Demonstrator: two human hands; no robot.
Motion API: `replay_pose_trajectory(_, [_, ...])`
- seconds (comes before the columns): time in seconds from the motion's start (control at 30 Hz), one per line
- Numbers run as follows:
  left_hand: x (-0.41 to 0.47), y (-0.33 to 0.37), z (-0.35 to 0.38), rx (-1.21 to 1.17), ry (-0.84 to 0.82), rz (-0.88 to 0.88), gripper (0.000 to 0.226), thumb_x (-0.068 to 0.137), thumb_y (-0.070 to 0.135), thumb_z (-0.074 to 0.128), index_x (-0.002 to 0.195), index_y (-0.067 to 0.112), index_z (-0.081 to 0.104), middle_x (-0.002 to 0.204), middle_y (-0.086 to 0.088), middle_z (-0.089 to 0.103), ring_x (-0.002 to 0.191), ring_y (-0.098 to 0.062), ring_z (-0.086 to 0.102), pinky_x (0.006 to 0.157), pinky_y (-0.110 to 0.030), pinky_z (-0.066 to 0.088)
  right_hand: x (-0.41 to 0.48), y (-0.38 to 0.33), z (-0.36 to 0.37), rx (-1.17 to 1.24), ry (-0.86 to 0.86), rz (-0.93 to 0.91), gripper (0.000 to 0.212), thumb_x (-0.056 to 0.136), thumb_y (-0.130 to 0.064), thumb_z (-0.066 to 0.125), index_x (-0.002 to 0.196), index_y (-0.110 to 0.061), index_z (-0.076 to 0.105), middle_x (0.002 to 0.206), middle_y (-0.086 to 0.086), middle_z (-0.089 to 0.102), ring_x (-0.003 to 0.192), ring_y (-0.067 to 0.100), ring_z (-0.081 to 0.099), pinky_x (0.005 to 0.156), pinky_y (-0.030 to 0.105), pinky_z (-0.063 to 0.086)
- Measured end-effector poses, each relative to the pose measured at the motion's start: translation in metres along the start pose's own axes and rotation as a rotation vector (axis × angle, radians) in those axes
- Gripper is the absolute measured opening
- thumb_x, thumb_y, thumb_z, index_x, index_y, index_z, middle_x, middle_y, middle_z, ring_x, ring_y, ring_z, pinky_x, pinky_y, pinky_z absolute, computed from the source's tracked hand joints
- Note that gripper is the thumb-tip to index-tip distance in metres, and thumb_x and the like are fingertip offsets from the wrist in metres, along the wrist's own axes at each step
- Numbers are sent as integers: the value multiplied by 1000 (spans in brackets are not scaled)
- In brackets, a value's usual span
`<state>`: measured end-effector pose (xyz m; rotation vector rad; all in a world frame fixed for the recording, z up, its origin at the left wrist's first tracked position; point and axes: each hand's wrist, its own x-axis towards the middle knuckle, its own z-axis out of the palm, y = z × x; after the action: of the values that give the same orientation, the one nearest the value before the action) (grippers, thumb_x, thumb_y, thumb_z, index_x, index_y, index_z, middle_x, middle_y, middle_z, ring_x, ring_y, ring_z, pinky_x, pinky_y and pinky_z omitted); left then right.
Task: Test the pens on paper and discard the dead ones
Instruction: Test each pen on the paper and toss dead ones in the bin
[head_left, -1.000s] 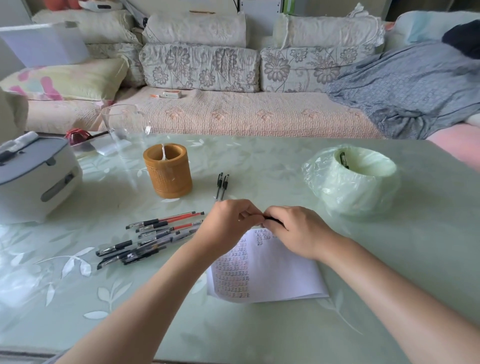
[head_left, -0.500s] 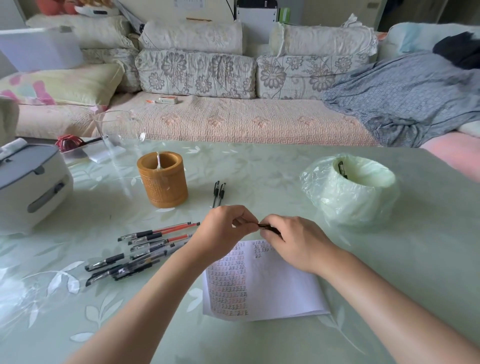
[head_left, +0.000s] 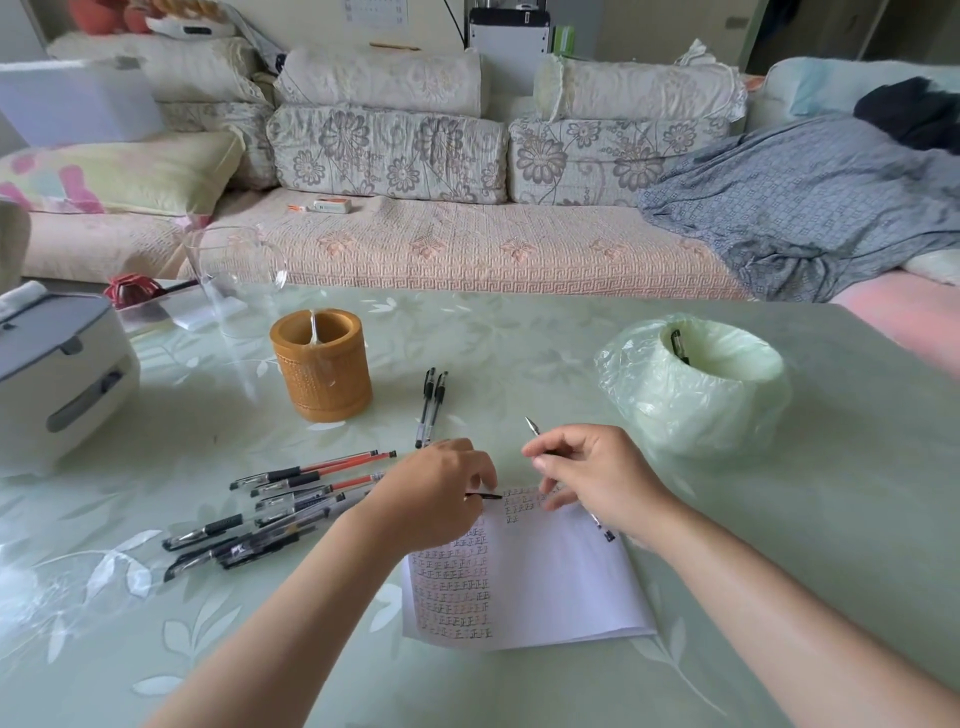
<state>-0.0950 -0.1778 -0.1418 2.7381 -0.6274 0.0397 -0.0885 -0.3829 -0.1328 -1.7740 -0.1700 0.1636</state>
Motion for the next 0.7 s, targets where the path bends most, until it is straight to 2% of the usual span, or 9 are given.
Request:
replay_pose_trajectory(0.1, [2, -1, -1, 1, -19, -16, 20, 85, 17, 56, 102, 26, 63, 98, 9, 56, 90, -12, 55, 80, -29, 50, 0, 4, -1, 212, -45, 71, 35, 97, 9, 41, 112, -7, 69, 92, 16, 64, 74, 24, 66, 75, 41, 60])
replay_pose_trajectory(0.17, [3, -1, -1, -8, -16, -30, 19, 85, 19, 55, 100, 26, 63, 97, 9, 55, 87, -12, 56, 77, -28, 50, -1, 7, -4, 263, -105, 83, 49, 92, 16, 31, 121, -6, 64, 97, 15, 62, 80, 26, 64, 82, 41, 57])
replay_pose_trajectory(0.23, [2, 0, 0, 0, 7, -35, 15, 87, 27, 58, 100, 24, 63, 96, 8, 55, 84, -12, 55, 74, -25, 48, -2, 11, -4, 236, -143, 56, 46, 93, 16, 38, 125, -7, 62, 96, 12, 59, 78, 22, 62, 78, 35, 56])
replay_pose_trajectory(0.33, [4, -2, 3, -13, 29, -78, 28, 87, 44, 64, 104, 22, 62, 96, 6, 56, 82, -12, 54, 73, -27, 48, -6, 16, 2, 146, -128, 29, 20, 96, -8, 58, 111, -16, 69, 80, 6, 58, 66, 17, 55, 60, 27, 48])
replay_pose_trajectory(0.37, [4, -2, 5, -21, 35, -95, 31, 86, 46, 65, 104, 22, 62, 96, 6, 57, 82, -12, 54, 74, -28, 48, -7, 17, 4, 136, -120, 32, 15, 98, -17, 56, 103, -17, 70, 73, 5, 57, 60, 17, 53, 52, 25, 42])
replay_pose_trajectory(0.4, [6, -3, 6, -26, 43, -105, 32, 85, 47, 66, 104, 22, 62, 95, 6, 57, 82, -12, 54, 73, -28, 48, -7, 20, 4, 133, -112, 40, 19, 101, -20, 51, 98, -16, 69, 70, 5, 56, 55, 18, 52, 46, 26, 34])
replay_pose_trajectory(0.47, [8, -2, 8, -38, 65, -115, 32, 83, 47, 68, 102, 22, 63, 93, 6, 57, 81, -13, 54, 70, -27, 45, -6, 21, 4, 97, -108, 64, 19, 100, -13, 47, 97, -14, 66, 68, 8, 59, 50, 23, 55, 41, 25, 25])
replay_pose_trajectory(0.57, [10, 0, 11, -55, 109, -106, 29, 81, 44, 70, 101, 23, 64, 92, 7, 58, 82, -12, 52, 68, -25, 40, -4, 22, 4, -18, -127, 50, 13, 88, -2, 54, 93, -10, 63, 73, 12, 69, 56, 26, 65, 38, 24, 30])
replay_pose_trajectory(0.7, [14, 0, 16, -85, 129, -119, 31, 80, 47, 71, 99, 23, 65, 91, 7, 58, 83, -11, 52, 68, -25, 42, 0, 24, 4, -60, -104, 47, 22, 83, 11, 60, 74, -9, 54, 58, 13, 58, 42, 19, 52, 39, 23, 37])
